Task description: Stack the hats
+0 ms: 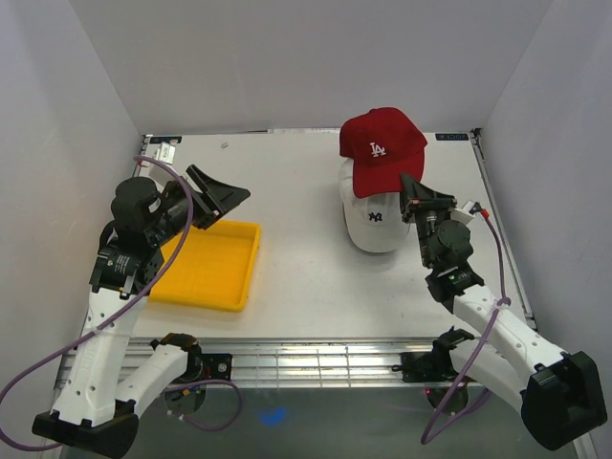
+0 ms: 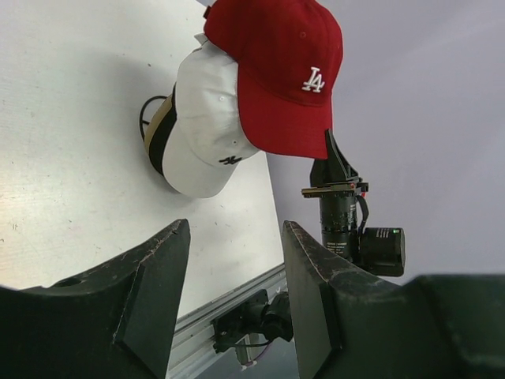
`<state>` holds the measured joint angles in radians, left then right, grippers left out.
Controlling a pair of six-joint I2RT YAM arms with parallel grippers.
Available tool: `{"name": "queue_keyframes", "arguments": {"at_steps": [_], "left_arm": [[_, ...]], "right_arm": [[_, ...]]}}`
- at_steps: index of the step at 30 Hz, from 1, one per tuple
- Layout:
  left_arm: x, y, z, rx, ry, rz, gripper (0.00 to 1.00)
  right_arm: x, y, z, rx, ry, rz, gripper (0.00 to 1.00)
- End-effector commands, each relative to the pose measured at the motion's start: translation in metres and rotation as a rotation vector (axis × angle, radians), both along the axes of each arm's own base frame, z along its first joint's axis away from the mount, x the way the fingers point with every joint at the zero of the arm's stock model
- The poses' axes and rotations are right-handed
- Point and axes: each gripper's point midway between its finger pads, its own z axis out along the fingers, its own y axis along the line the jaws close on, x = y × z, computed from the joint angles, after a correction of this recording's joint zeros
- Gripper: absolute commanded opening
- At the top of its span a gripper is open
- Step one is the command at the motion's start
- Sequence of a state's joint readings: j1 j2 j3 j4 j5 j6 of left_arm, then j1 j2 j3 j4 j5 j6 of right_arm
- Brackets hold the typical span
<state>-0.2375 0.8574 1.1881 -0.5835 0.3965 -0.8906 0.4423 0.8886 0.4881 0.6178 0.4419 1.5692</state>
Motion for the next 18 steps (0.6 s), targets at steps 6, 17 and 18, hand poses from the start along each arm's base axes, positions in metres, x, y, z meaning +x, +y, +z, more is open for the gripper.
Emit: {"name": "queue_keyframes", "arguments": {"at_steps": [6, 17, 18], "left_arm": [[-0.002, 0.002, -0.001, 0.033, -0.018, 0.004, 0.61], [0.002, -0.002, -0.012, 0.054, 0.013, -0.014, 0.61], [0.002, -0.002, -0.013, 0.055, 0.015, -0.015, 0.61]], "right_arm": [[-0.005, 0.001, 0.009, 0.137, -0.090, 0.000, 0.08], [-0.019, -0.009, -0.016, 0.156, -0.102, -0.029, 0.08], [-0.020, -0.009, -0.018, 0.152, -0.100, -0.028, 0.08]]}}
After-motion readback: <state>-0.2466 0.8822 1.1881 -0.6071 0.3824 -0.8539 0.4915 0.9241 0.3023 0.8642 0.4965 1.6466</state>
